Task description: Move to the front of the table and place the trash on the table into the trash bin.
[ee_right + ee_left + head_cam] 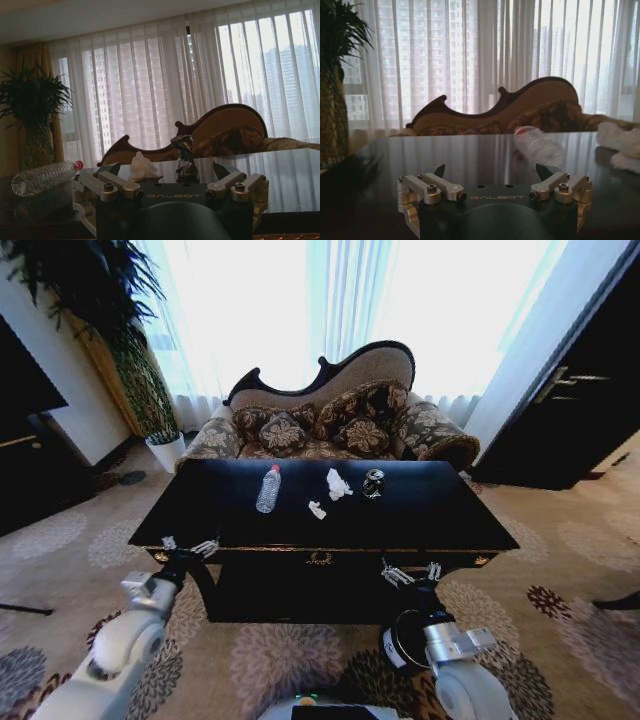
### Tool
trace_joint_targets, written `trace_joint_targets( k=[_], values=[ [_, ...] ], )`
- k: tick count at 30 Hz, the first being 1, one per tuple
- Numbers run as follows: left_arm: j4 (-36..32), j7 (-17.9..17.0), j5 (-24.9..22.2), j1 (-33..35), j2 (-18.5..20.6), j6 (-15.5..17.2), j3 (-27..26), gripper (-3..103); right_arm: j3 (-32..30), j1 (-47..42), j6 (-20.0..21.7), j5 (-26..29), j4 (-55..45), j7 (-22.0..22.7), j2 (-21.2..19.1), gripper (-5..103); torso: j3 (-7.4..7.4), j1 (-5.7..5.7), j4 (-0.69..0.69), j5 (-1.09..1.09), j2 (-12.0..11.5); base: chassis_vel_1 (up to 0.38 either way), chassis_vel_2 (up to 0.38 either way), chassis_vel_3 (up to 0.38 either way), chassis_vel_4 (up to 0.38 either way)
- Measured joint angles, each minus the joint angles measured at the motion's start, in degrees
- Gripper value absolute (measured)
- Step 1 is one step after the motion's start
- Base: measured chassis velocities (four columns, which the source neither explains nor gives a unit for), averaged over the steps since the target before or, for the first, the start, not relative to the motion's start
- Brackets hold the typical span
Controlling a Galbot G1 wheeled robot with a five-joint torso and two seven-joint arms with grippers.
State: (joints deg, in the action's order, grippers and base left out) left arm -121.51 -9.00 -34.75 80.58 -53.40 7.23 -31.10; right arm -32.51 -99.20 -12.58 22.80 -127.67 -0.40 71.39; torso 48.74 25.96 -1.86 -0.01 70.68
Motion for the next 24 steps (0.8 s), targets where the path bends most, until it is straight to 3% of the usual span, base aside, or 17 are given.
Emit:
trace_joint_targets(
  k=[4,10,16,22,24],
  values=[
    [0.29,-4.94,-0.24,-5.95,-0.41,2.64,7.25,100,-0.16,-0.35,0.0,-0.18,0.59,0.01,0.21,100,0.02,0.04,-0.01,0.0,-0.01,0.0,0.0,0.0,0.0],
    [1.99,-7.27,0.01,-11.83,-0.65,3.53,13.34,100,0.17,0.29,0.11,-0.27,1.23,0.26,0.19,100,0.02,0.05,0.0,0.0,-0.02,0.0,0.0,0.0,0.0],
    [4.59,-8.63,-1.29,-17.84,-1.29,3.96,18.59,103,0.74,0.77,0.54,-0.33,1.07,0.41,0.43,100,0.02,0.05,-0.01,0.0,-0.02,0.0,0.0,0.0,0.0],
    [7.93,-9.07,-0.41,-21.8,-3.22,4.0,22.54,90,0.22,0.88,0.62,-0.23,1.58,0.54,0.43,100,0.02,0.05,0.0,0.0,-0.03,0.0,0.0,0.0,0.0],
    [8.74,-9.07,-0.24,-22.55,-3.54,4.0,23.23,92,0.17,0.87,0.62,-0.18,1.62,0.55,0.52,100,0.02,0.05,-0.01,0.0,-0.02,0.0,0.0,0.0,0.0]
  ],
)
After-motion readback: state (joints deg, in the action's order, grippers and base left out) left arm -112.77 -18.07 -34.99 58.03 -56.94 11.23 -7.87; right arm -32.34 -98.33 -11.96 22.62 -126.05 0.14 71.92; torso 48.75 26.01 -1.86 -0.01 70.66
